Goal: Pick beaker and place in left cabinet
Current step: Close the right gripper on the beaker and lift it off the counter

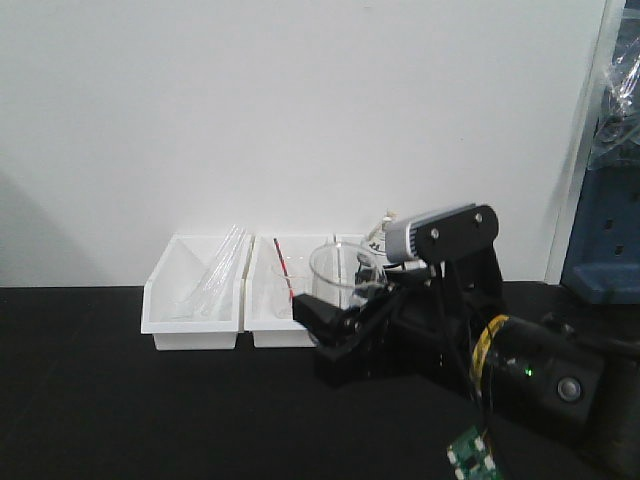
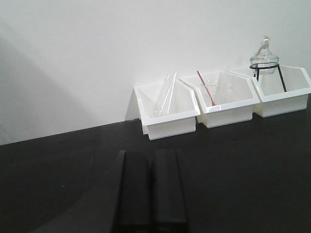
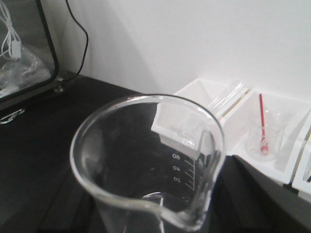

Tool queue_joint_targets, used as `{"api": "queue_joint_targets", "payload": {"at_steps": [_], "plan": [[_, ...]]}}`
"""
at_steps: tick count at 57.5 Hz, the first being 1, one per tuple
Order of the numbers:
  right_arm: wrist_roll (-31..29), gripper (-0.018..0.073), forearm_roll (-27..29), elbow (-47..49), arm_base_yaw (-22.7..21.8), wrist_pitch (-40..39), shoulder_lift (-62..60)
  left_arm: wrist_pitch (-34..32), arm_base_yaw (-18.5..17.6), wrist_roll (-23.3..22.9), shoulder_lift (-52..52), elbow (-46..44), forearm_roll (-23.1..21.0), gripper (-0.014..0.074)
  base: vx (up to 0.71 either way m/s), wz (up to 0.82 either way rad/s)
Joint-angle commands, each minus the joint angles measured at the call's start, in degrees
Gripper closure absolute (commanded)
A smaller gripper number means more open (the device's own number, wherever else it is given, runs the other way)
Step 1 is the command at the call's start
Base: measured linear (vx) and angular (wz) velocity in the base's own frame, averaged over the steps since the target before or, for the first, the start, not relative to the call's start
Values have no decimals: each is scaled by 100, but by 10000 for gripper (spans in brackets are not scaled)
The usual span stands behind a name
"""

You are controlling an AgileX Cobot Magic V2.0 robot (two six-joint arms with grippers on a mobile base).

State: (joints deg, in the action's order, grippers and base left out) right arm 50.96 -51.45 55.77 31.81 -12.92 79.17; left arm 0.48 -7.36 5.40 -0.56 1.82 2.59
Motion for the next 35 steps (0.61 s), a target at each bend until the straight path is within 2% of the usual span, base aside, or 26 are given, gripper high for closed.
{"api": "queue_joint_targets", "payload": {"at_steps": [1, 17, 35], "plan": [[14, 531, 14, -68, -15, -675, -244, -479, -3, -15, -105, 90, -18, 595, 0, 0], [-12, 531, 14, -146, -15, -1662, -244, -479, -3, -15, -105, 90, -18, 595, 0, 0], [-19, 531, 14, -146, -26, -1789, -244, -479, -3, -15, -105, 90, -18, 595, 0, 0]]}}
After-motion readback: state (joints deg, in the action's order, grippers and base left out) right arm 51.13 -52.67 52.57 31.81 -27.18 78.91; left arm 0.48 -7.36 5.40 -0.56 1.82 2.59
